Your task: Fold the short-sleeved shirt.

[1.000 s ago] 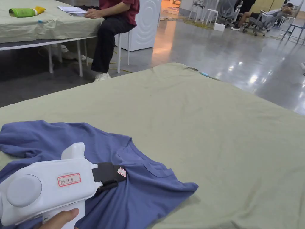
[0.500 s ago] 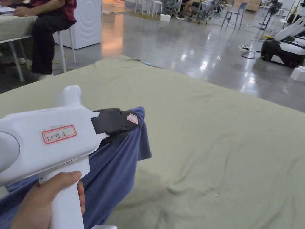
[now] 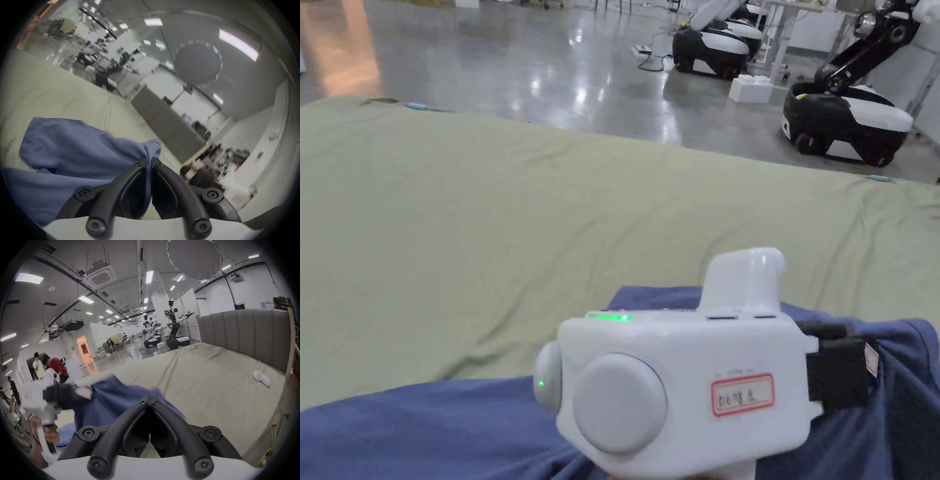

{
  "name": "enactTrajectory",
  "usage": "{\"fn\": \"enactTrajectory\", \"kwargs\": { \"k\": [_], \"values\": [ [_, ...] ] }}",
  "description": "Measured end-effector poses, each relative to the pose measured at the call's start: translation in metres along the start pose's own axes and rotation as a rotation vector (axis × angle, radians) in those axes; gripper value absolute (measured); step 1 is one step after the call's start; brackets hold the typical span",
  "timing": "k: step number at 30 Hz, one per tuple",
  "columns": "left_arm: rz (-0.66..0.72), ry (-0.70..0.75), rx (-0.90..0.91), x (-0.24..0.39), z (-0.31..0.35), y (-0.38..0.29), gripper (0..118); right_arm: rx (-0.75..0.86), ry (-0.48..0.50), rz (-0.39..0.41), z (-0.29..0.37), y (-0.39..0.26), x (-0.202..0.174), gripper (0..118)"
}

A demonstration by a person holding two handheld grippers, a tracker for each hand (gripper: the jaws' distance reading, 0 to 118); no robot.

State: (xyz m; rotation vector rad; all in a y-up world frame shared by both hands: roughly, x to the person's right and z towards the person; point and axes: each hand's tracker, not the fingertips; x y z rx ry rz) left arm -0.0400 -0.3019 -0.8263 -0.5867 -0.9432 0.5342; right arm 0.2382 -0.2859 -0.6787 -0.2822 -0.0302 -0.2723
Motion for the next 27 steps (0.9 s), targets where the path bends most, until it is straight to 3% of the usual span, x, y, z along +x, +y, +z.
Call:
{"fn": "enactTrajectory", "kwargs": {
  "k": [3, 7, 10, 13, 14, 16, 17, 19, 20, 21, 22, 23, 27],
  "values": [
    [-0.053, 0.119, -0.169, -0.008, -0.04, -0.042, 5, -0.015, -0.024, -0.027, 0.005, -0.007, 0.013, 2],
    [-0.024, 0.25, -0.366, -0.034, -0.077, -0.099, 5, -0.069, -0.037, -0.05, 0.0, -0.022, 0.018, 2],
    [-0.046, 0.299, -0.419, -0.047, -0.085, -0.124, 5, -0.102, -0.021, -0.071, -0.006, -0.031, 0.019, 2],
    [0.045, 0.241, -0.362, -0.05, -0.077, -0.11, 6, -0.125, 0.003, -0.086, -0.014, -0.036, 0.017, 2],
    [0.057, 0.224, -0.353, -0.051, -0.074, -0.109, 22, -0.133, 0.016, -0.092, -0.016, -0.038, 0.016, 2],
    [0.056, 0.206, -0.327, -0.046, -0.06, -0.104, 91, -0.14, 0.041, -0.101, -0.019, -0.04, 0.012, 2],
    [0.073, 0.153, -0.312, -0.041, -0.05, -0.1, 107, -0.144, 0.054, -0.101, -0.02, -0.04, 0.01, 2],
    [0.078, 0.132, -0.297, -0.029, -0.013, -0.089, 105, -0.148, 0.077, -0.094, -0.021, -0.041, 0.004, 2],
    [0.066, 0.128, -0.267, -0.025, 0.007, -0.087, 96, -0.15, 0.087, -0.088, -0.021, -0.042, 0.0, 2],
    [0.029, 0.141, -0.187, -0.019, 0.034, -0.084, 69, -0.153, 0.101, -0.08, -0.021, -0.043, -0.003, 2],
    [-0.003, 0.193, -0.128, -0.015, 0.059, -0.084, 27, -0.157, 0.115, -0.071, -0.022, -0.045, -0.004, 2],
    [-0.011, 0.286, -0.11, -0.015, 0.079, -0.085, 0, -0.16, 0.123, -0.066, -0.023, -0.046, -0.007, 2],
    [0.042, 0.662, -0.015, -0.031, 0.173, -0.1, 0, -0.188, 0.167, -0.056, -0.029, -0.054, -0.024, 2]
  ]
}}
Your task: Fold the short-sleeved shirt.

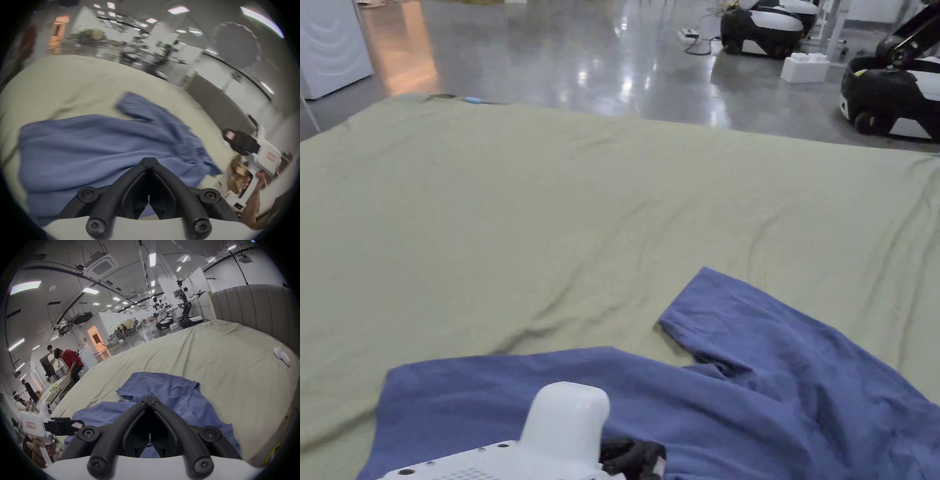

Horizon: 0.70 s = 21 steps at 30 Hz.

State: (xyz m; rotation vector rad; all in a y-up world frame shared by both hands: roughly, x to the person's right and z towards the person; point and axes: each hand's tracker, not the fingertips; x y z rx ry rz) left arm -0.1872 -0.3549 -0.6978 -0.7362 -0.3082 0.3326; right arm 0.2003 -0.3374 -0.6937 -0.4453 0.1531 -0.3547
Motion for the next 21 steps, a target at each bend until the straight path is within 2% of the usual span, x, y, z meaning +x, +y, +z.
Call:
{"fn": "enactTrajectory", "kwargs": {
  "k": [4, 5, 6, 9, 12, 14, 19, 21],
  "values": [
    [0.261, 0.194, 0.055, -0.093, 0.039, -0.005, 3, -0.046, 0.043, 0.0, -0.016, -0.001, -0.014, 2],
    [0.335, 0.27, 0.092, -0.114, 0.044, -0.004, 38, -0.053, 0.048, 0.006, -0.019, -0.001, -0.018, 2],
    [0.396, 0.333, 0.134, -0.138, 0.046, 0.002, 68, -0.057, 0.052, 0.017, -0.022, -0.001, -0.023, 2],
    [0.447, 0.394, 0.198, -0.184, 0.047, 0.015, 104, -0.068, 0.069, 0.053, -0.029, 0.003, -0.034, 2],
    [0.419, 0.383, 0.203, -0.197, 0.031, 0.038, 103, -0.08, 0.075, 0.081, -0.035, 0.006, -0.046, 2],
    [0.345, 0.376, 0.169, -0.202, 0.016, 0.049, 103, -0.087, 0.077, 0.088, -0.04, 0.006, -0.052, 2],
    [0.221, 0.347, -0.065, -0.199, -0.037, 0.05, 103, -0.115, 0.086, 0.101, -0.048, 0.007, -0.065, 2],
    [0.118, 0.462, -0.052, -0.182, -0.045, 0.048, 100, -0.128, 0.087, 0.116, -0.05, 0.007, -0.068, 2]
  ]
}}
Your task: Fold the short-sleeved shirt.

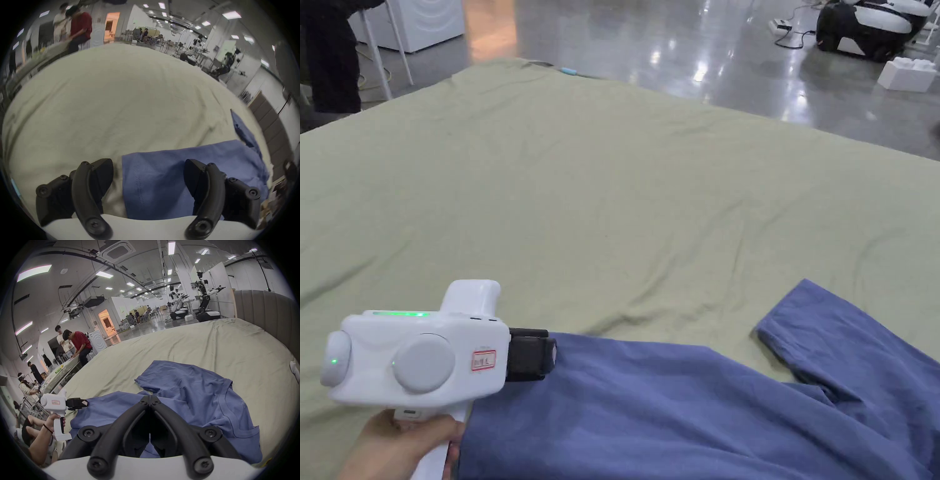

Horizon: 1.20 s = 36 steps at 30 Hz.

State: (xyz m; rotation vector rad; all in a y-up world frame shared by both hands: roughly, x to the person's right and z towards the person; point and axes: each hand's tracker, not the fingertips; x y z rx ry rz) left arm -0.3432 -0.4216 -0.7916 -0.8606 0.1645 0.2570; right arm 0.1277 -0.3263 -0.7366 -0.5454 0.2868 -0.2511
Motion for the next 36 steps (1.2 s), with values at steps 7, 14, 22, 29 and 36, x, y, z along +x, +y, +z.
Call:
{"fn": "enactTrajectory", "kwargs": {
  "k": [7, 14, 22, 29, 36],
  "values": [
    [0.025, -0.297, 0.002, 0.028, 0.026, -0.012, 4, -0.033, 0.02, -0.004, -0.014, 0.009, 0.006, 2],
    [0.044, -0.241, -0.037, 0.026, 0.009, -0.021, 4, -0.04, -0.046, 0.059, -0.057, 0.073, 0.057, 80],
    [-0.019, -0.173, -0.057, 0.039, 0.009, -0.018, 4, -0.307, -0.107, 0.106, -0.166, 0.115, 0.098, 97],
    [-0.001, -0.188, -0.065, 0.033, 0.009, -0.016, 4, -0.551, -0.242, 0.284, -0.26, 0.1, 0.105, 86],
    [-0.034, -0.153, -0.055, 0.039, 0.012, -0.017, 4, -0.596, -0.208, 0.311, -0.252, 0.09, 0.084, 10]
  ]
}}
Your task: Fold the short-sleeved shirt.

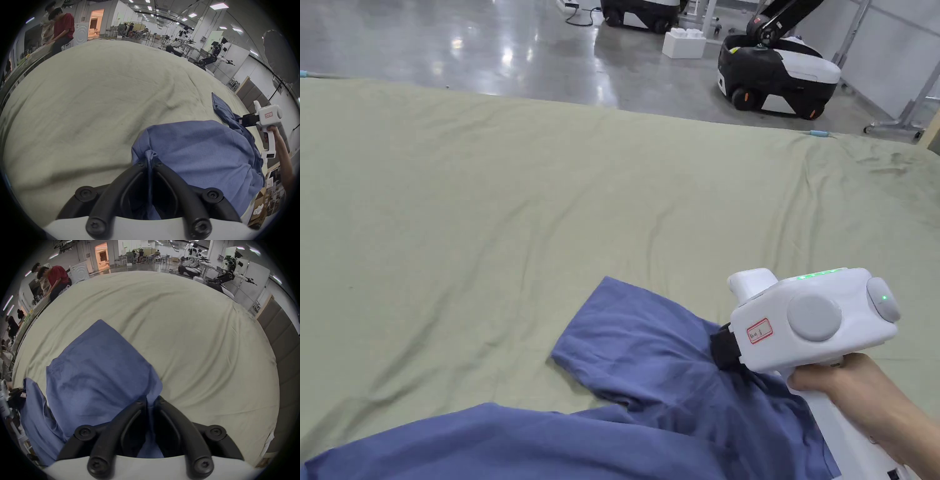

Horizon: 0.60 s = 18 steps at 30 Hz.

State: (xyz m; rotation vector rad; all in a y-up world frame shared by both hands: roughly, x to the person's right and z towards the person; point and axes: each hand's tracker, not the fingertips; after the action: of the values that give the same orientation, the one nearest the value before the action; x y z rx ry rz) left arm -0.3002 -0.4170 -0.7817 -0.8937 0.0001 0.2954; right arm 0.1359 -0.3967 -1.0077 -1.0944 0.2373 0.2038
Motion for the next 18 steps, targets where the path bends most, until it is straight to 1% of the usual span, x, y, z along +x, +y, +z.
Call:
{"fn": "enactTrajectory", "kwargs": {
  "k": [2, 3, 5, 7, 9, 12, 14, 16, 18],
  "values": [
    [-0.038, 0.033, 0.019, 0.008, 0.003, -0.002, 4, 0.027, -0.005, -0.006, 0.007, -0.006, 0.0, 8],
    [-0.047, 0.045, 0.025, 0.012, 0.006, -0.001, 4, 0.05, 0.0, -0.023, 0.013, -0.01, 0.0, 8],
    [-0.06, 0.048, 0.046, 0.017, 0.012, 0.0, 4, 0.09, 0.054, -0.086, 0.031, -0.017, 0.004, 8],
    [-0.034, -0.018, 0.078, 0.018, 0.021, 0.006, 4, 0.169, 0.123, -0.13, 0.065, -0.027, 0.009, 8],
    [-0.011, -0.057, 0.092, 0.021, 0.032, 0.017, 4, 0.26, 0.107, -0.125, 0.106, -0.037, 0.012, 8],
    [-0.06, -0.065, 0.185, 0.029, 0.064, 0.036, 4, 0.419, 0.072, -0.134, 0.179, -0.054, 0.023, 8],
    [-0.074, -0.072, 0.277, 0.035, 0.093, 0.051, 4, 0.516, 0.055, -0.165, 0.229, -0.067, 0.031, 8],
    [-0.048, -0.113, 0.365, 0.034, 0.126, 0.07, 4, 0.602, 0.055, -0.208, 0.273, -0.08, 0.043, 8],
    [-0.036, -0.146, 0.444, 0.035, 0.155, 0.087, 4, 0.677, 0.021, -0.234, 0.309, -0.089, 0.051, 8]
  ]
}}
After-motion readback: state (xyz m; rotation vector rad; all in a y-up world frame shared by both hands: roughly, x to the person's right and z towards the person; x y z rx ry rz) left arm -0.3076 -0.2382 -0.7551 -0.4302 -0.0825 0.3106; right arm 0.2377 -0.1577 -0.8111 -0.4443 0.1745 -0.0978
